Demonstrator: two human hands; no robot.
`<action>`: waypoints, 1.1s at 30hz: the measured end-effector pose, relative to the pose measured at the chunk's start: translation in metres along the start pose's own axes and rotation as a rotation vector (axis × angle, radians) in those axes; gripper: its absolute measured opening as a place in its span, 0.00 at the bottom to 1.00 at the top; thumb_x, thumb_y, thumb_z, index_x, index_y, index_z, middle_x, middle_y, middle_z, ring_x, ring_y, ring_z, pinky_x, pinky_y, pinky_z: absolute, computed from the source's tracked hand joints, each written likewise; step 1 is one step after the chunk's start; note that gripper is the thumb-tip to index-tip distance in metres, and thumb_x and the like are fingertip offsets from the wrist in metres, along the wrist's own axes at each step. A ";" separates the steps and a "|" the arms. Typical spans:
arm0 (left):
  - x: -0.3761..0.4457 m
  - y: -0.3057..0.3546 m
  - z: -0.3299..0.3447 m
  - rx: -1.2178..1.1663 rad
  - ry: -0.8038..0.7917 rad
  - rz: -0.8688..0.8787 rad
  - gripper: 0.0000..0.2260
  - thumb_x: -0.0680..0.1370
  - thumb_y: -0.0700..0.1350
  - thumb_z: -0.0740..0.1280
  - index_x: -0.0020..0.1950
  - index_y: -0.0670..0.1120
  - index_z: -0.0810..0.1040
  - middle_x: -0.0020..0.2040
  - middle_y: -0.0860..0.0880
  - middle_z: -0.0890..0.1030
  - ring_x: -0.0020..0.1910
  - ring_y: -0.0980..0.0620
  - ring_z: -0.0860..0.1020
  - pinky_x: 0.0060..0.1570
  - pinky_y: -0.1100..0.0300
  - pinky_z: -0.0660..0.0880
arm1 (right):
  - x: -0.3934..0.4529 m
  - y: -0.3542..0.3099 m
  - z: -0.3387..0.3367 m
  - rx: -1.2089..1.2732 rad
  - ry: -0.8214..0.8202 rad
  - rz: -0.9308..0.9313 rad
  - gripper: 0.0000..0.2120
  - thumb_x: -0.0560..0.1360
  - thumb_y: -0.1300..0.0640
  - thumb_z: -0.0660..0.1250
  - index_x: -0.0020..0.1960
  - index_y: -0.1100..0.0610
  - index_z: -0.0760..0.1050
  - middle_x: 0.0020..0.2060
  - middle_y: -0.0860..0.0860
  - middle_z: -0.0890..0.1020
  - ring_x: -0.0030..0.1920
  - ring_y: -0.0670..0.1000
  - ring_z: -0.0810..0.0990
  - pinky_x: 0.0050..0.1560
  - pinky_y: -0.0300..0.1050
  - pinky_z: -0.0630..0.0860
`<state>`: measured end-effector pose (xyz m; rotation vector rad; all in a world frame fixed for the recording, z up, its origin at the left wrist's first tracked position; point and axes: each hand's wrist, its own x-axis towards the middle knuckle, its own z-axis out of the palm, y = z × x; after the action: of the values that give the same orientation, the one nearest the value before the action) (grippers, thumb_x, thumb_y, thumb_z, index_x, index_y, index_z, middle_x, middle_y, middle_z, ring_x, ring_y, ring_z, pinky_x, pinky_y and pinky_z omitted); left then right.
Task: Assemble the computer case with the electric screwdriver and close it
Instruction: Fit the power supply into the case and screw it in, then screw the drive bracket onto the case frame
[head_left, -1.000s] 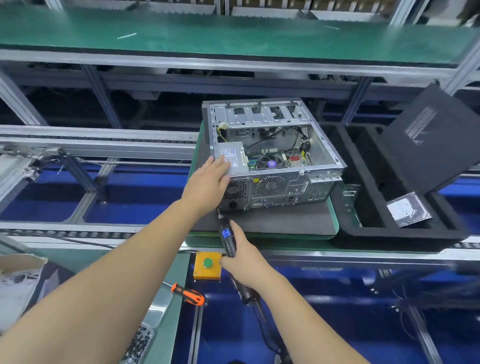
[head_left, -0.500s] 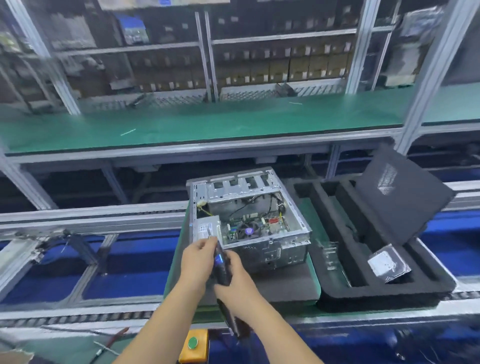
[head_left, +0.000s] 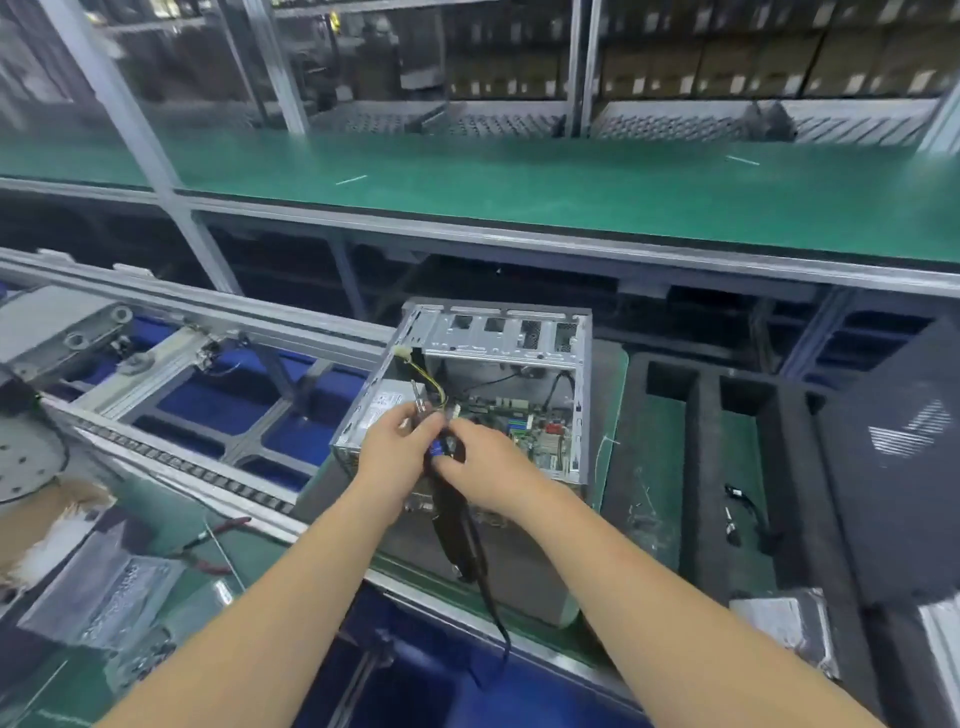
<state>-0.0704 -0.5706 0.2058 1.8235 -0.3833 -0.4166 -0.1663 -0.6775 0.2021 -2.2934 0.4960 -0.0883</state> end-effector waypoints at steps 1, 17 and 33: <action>-0.005 0.000 0.000 -0.015 0.003 -0.020 0.04 0.78 0.48 0.73 0.49 0.50 0.82 0.41 0.47 0.85 0.40 0.51 0.84 0.39 0.54 0.82 | 0.002 0.003 -0.007 -0.046 0.008 -0.037 0.17 0.80 0.49 0.64 0.67 0.53 0.75 0.58 0.54 0.82 0.57 0.58 0.80 0.51 0.50 0.73; -0.056 -0.033 -0.070 -0.155 0.321 -0.187 0.09 0.78 0.47 0.73 0.58 0.51 0.82 0.53 0.46 0.85 0.54 0.42 0.84 0.61 0.41 0.79 | 0.020 0.056 -0.006 -0.480 -0.245 -0.030 0.14 0.86 0.46 0.51 0.54 0.54 0.69 0.60 0.60 0.80 0.57 0.61 0.80 0.57 0.56 0.77; -0.104 -0.197 -0.333 -0.045 0.873 -0.608 0.15 0.76 0.53 0.75 0.60 0.49 0.82 0.49 0.45 0.84 0.51 0.40 0.83 0.54 0.42 0.81 | 0.071 -0.152 0.208 -0.870 -0.245 -0.626 0.13 0.80 0.49 0.61 0.60 0.55 0.75 0.54 0.53 0.78 0.55 0.58 0.77 0.52 0.52 0.73</action>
<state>0.0028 -0.1873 0.1152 1.8627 0.7852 -0.0001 -0.0074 -0.4676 0.1586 -3.1720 -0.4245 0.1312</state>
